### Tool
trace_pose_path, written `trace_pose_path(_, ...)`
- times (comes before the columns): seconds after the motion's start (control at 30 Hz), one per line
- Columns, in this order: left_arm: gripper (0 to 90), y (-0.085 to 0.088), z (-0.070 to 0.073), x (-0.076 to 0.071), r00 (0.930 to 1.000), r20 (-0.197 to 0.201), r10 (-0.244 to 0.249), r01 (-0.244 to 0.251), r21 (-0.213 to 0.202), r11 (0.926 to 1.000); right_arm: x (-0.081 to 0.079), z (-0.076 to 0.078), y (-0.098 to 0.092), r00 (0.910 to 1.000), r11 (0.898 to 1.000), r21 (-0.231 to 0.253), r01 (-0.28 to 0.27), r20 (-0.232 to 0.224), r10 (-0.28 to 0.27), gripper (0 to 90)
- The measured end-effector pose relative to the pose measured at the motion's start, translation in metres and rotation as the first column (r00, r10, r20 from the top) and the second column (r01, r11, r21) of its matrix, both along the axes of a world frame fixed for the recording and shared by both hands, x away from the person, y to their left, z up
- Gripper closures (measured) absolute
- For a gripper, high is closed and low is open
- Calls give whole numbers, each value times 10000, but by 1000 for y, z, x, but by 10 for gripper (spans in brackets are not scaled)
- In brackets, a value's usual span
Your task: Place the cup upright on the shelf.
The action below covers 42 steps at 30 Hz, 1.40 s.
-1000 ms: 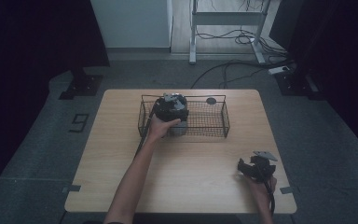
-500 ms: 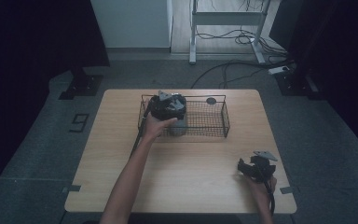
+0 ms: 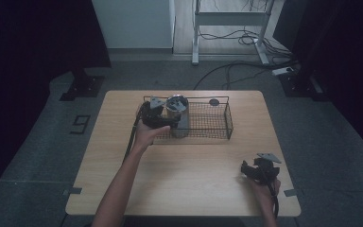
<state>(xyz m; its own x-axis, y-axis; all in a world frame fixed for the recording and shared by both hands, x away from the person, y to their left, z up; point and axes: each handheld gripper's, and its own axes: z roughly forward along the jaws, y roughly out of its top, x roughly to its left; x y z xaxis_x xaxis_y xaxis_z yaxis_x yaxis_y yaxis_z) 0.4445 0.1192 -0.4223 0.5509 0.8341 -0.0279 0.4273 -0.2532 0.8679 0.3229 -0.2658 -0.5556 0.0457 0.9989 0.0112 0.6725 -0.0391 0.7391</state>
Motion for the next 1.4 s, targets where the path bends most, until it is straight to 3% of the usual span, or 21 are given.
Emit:
trace_pose_path(0.23, 0, 14, -6, -23, 9999, -97, -92, 91, -121, 9999, 0, 0, 0, 10000, 10000, -2, 16, -18, -16, 127)
trace_pose_path(0.47, 1, 30, -25, -46, 9979, -578, -280, 272, -152, 9995, 0, 0, 0, 10000, 10000, -3, 23, -23, -23, 127)
trace_pose_path(0.9, 11, 49, -51, -86, 9958, -835, -369, 349, -251, 9991, 0, 0, 0, 10000, 10000, -1, 22, -19, -22, 127)
trace_pose_path(1.03, 12, 55, -61, -102, 9958, -880, -265, 264, -29, 9996, 0, 0, 0, 10000, 10000, -4, 24, -18, -24, 126)
trace_pose_path(1.27, 16, 64, -75, -114, 9928, -1167, -286, 306, 147, 9994, 0, 0, 0, 10000, 10000, -17, 38, -13, -38, 127)
trace_pose_path(1.4, 19, 68, -80, -114, 9906, -1361, -171, 217, 326, 9992, 0, 0, 0, 10000, 10000, -18, 50, -11, -50, 128)
